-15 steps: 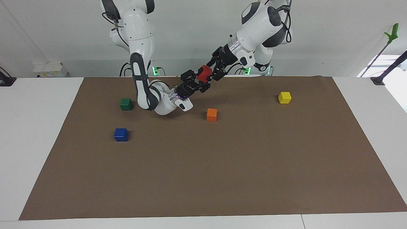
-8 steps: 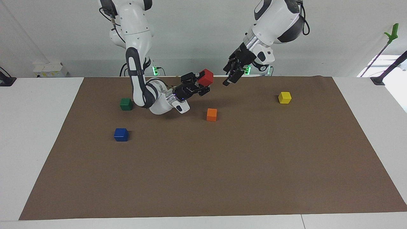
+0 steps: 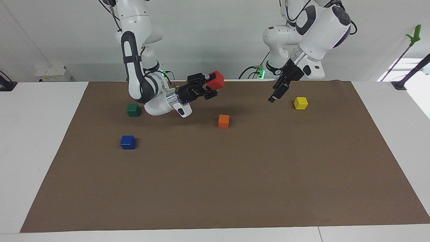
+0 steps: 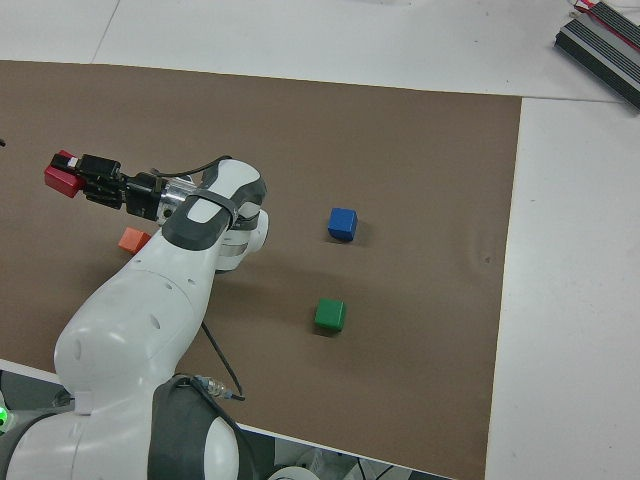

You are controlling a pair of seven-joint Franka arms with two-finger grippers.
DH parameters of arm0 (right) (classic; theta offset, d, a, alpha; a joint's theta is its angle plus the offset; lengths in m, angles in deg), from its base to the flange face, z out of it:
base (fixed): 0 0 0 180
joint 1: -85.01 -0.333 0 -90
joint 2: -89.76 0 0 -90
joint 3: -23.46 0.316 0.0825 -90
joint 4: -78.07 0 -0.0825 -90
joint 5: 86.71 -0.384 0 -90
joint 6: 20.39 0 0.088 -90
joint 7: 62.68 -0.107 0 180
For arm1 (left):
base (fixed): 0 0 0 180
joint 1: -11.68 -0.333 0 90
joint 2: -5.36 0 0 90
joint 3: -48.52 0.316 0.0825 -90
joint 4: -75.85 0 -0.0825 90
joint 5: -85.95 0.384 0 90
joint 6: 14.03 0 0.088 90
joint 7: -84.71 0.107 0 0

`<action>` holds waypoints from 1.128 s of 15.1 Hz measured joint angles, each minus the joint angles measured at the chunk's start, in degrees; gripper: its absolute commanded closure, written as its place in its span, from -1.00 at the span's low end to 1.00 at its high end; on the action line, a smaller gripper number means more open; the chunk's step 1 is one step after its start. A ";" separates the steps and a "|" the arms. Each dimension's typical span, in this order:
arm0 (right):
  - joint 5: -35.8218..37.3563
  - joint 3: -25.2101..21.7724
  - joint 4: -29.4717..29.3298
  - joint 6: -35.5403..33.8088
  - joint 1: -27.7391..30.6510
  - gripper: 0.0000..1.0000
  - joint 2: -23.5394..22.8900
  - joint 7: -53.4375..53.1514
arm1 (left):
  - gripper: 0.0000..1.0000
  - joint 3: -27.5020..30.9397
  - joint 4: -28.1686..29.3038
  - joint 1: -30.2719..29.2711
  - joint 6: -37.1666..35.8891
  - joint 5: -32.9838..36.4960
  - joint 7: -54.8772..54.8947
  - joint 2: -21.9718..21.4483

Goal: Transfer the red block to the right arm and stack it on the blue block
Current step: 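Carry the red cube with the right gripper while the left gripper retracts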

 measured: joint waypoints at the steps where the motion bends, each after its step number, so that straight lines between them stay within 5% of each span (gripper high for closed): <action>1: 1.83 -0.03 -0.80 2.70 0.39 1.00 1.91 -3.22 | -1.00 0.03 0.35 -0.89 0.00 2.64 4.39 0.21; 5: 15.44 -0.09 -3.98 12.73 1.17 1.00 8.27 -14.52 | -1.00 0.05 -0.78 -2.37 -0.77 14.17 20.43 1.49; 8: 29.20 -0.26 -6.07 16.57 1.60 1.00 10.67 -21.20 | -1.00 0.10 -7.57 -4.11 -7.38 18.43 31.76 3.75; 12: 53.31 -0.37 -11.09 17.23 2.11 1.00 12.20 -31.80 | -1.00 0.08 -15.65 -4.64 -15.42 23.33 45.11 6.93; 17: 86.00 -0.42 -17.61 15.42 3.31 1.00 13.25 -41.37 | -1.00 5.41 -14.38 -0.45 -14.34 22.84 45.80 6.58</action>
